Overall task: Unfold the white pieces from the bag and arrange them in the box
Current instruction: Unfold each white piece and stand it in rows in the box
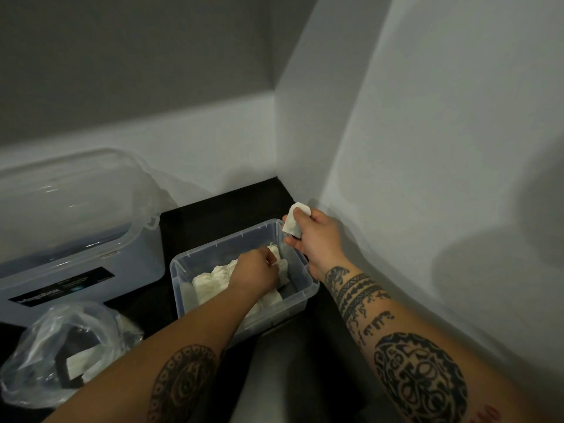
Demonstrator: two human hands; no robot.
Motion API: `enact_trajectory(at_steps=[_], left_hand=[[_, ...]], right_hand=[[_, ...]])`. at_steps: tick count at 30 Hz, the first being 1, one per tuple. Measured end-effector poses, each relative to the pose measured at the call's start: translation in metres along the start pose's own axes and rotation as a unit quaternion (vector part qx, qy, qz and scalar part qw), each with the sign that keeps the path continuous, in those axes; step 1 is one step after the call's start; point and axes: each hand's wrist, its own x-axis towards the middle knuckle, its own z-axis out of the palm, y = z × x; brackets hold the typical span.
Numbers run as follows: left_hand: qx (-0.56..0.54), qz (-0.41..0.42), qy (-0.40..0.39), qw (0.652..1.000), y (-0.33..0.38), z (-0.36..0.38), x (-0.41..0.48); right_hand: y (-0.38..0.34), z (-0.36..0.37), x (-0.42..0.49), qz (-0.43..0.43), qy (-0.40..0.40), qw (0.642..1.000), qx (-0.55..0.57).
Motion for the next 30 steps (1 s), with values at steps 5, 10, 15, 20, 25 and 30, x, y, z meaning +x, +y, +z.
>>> enact_trajectory(at_steps=[5,10,15,20,25,30], left_hand=[[0.006,0.013,0.020,1.000,0.003,0.005,0.002],[0.000,-0.009,0.013,1.000,-0.003,0.006,0.005],[0.040,-0.013,0.015,0.999,-0.001,0.007,0.005],[0.113,-0.009,0.013,0.993,0.000,0.007,0.001],[0.099,-0.022,0.008,0.995,0.000,-0.003,-0.004],[-0.051,0.015,0.078,0.996,0.012,-0.033,-0.011]], right_hand=[[0.000,0.000,0.001,0.000,0.004,1.000,0.003],[0.003,0.001,0.005,-0.003,0.014,1.000,-0.013],[0.004,0.002,0.005,-0.008,0.016,1.000,-0.017],[0.005,0.001,0.004,-0.008,0.018,1.000,-0.024],[-0.001,0.000,-0.001,-0.002,0.007,1.000,-0.016],[-0.006,0.004,-0.003,-0.004,-0.013,0.999,-0.039]])
